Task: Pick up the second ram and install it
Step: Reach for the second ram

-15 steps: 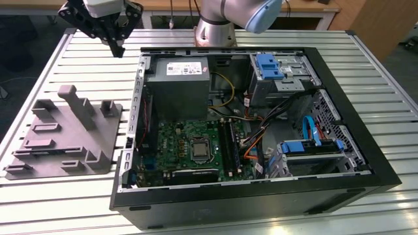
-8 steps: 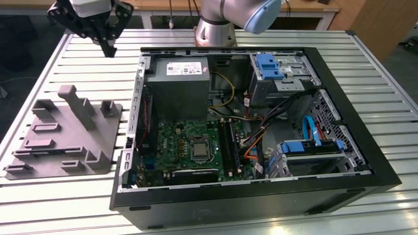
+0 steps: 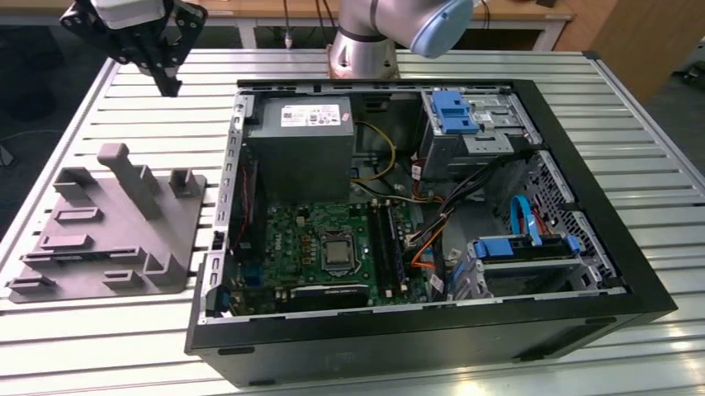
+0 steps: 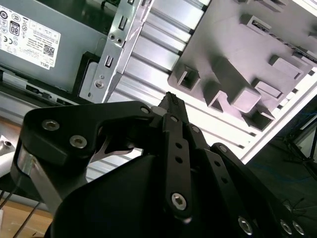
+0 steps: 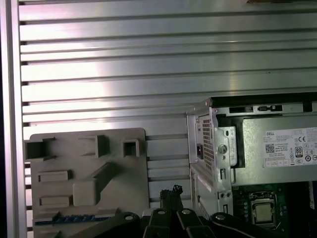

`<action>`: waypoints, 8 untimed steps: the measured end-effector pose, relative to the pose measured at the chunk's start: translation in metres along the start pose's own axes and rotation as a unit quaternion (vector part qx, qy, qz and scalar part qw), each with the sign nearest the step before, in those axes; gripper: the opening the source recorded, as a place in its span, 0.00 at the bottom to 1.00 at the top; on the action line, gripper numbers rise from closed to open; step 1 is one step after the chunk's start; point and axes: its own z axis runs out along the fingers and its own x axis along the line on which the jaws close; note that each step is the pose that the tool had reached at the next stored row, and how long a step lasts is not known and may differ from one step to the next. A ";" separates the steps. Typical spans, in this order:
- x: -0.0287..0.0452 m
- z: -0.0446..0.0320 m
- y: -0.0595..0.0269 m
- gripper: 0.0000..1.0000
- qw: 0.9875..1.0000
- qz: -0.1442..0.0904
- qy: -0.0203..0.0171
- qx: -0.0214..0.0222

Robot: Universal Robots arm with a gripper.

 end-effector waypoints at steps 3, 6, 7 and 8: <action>0.0062 -0.0001 -0.0003 0.10 1.000 0.000 0.000 0.000; 0.0122 -0.0002 -0.0007 0.10 1.000 0.000 0.000 0.000; 0.0140 -0.0002 -0.0007 0.10 1.000 0.000 0.000 0.000; 0.0157 -0.0002 -0.0008 0.10 1.000 0.000 0.000 0.000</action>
